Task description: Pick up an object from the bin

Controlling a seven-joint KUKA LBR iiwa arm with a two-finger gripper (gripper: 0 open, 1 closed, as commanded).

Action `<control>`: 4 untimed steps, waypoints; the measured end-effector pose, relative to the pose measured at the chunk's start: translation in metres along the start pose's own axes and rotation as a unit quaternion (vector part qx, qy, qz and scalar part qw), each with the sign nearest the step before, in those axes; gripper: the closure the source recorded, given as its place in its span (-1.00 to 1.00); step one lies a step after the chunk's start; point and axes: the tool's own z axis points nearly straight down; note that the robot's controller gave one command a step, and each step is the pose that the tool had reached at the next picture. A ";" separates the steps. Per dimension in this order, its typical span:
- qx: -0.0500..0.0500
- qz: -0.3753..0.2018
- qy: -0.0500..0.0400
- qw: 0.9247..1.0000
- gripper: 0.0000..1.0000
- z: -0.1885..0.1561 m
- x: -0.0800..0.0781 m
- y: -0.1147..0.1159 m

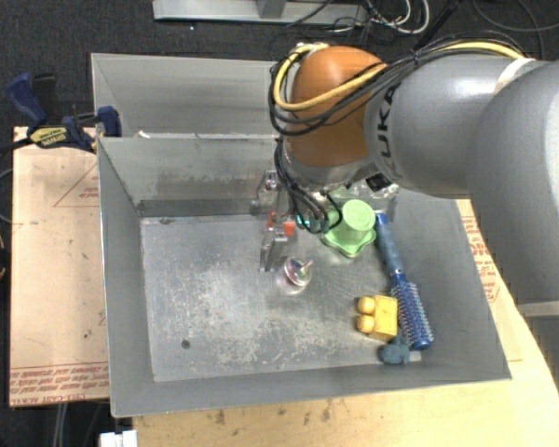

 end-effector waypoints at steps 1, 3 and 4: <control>0.002 0.029 -0.002 1.000 -1.00 0.050 -0.019 -0.077; -0.006 0.134 -0.002 0.991 -1.00 0.061 -0.024 -0.064; -0.004 0.136 -0.012 0.991 1.00 0.060 -0.028 -0.069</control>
Offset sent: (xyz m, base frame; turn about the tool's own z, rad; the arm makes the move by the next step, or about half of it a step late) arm 0.0196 -0.0714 -0.0465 0.0495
